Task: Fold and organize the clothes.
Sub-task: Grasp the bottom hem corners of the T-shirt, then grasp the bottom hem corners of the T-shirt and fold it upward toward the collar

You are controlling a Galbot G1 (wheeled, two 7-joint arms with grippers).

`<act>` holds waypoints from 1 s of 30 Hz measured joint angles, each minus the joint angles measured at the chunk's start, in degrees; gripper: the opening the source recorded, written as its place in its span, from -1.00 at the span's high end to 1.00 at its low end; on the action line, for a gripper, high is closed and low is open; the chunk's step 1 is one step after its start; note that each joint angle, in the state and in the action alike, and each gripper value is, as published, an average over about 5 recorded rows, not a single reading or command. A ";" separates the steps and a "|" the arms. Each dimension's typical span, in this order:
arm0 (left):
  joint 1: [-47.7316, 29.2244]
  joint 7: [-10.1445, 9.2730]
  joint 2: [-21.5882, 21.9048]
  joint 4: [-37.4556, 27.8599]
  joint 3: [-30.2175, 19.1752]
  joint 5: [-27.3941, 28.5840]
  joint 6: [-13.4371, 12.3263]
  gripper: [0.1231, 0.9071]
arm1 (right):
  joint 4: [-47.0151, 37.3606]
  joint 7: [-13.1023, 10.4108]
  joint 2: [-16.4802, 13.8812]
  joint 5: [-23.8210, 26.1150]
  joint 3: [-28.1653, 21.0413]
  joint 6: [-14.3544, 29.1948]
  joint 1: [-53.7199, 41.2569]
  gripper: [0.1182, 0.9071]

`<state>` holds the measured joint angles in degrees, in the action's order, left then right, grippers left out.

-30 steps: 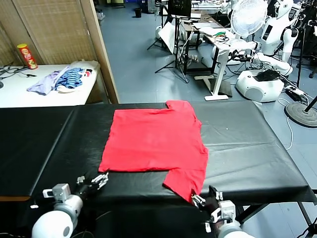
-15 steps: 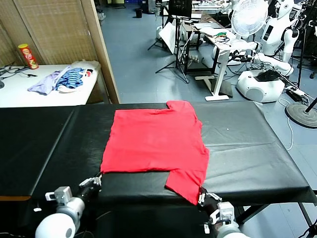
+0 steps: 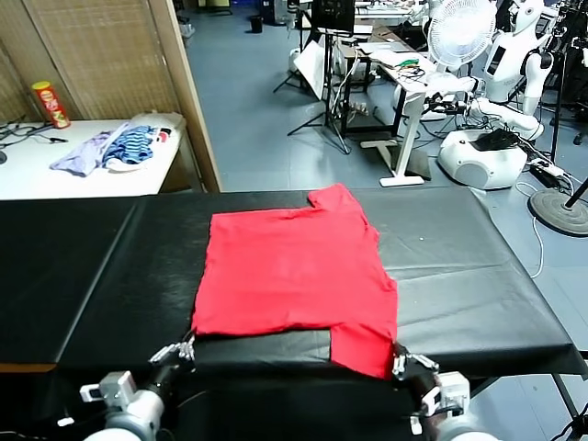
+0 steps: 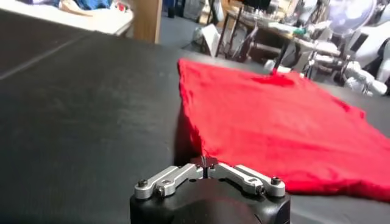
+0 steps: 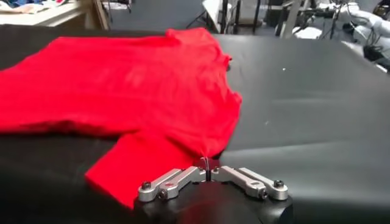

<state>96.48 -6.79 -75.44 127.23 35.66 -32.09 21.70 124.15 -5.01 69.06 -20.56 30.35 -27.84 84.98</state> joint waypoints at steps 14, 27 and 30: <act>-11.75 0.13 1.96 -6.77 -2.55 2.26 -1.12 1.00 | -20.92 3.68 -1.71 0.95 -7.62 9.70 -19.83 0.99; -23.09 0.22 5.94 -19.82 -6.30 5.91 -1.83 1.00 | -31.88 5.84 -0.40 1.19 -12.80 11.20 -29.36 0.60; -24.47 0.27 5.79 -21.07 -6.89 6.64 -1.65 0.95 | -29.69 5.82 -1.27 0.46 -12.20 10.21 -27.63 0.18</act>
<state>72.02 -6.52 -69.65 106.16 28.77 -25.45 20.05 94.47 0.81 67.79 -20.10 18.15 -17.62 57.34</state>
